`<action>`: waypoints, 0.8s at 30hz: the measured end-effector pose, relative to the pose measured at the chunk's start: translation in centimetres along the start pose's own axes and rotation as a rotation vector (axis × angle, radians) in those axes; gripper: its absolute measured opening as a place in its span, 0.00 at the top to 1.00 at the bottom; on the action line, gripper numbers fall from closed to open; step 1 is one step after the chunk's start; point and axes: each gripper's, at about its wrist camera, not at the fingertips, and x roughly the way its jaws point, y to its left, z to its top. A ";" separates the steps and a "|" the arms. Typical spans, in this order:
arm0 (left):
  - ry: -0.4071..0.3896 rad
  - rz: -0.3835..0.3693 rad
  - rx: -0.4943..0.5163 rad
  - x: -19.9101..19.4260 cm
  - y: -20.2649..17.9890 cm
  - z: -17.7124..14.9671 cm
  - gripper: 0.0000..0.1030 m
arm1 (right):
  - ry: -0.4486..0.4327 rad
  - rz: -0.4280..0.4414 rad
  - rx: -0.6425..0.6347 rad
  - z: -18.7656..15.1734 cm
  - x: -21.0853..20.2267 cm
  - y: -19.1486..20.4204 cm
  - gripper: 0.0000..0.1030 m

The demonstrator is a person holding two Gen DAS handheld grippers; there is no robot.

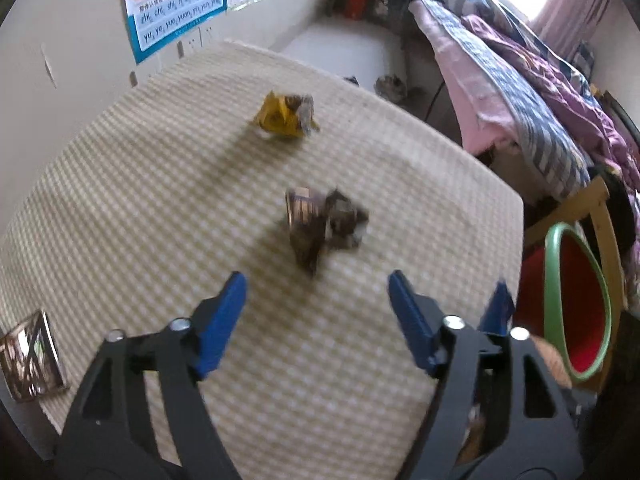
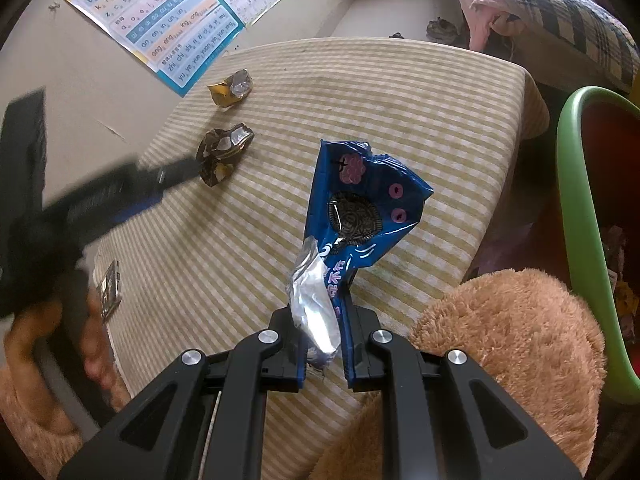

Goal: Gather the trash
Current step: 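Grasp the crumpled brown wrapper with the left tool while the right tool holds the blue bag, then carry the brown wrapper and blue bag over the red bin with both tools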

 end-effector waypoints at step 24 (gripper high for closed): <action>-0.005 0.008 0.045 -3.9 -0.1 -3.7 0.58 | -0.004 -0.044 -0.005 -0.1 0.2 0.6 0.86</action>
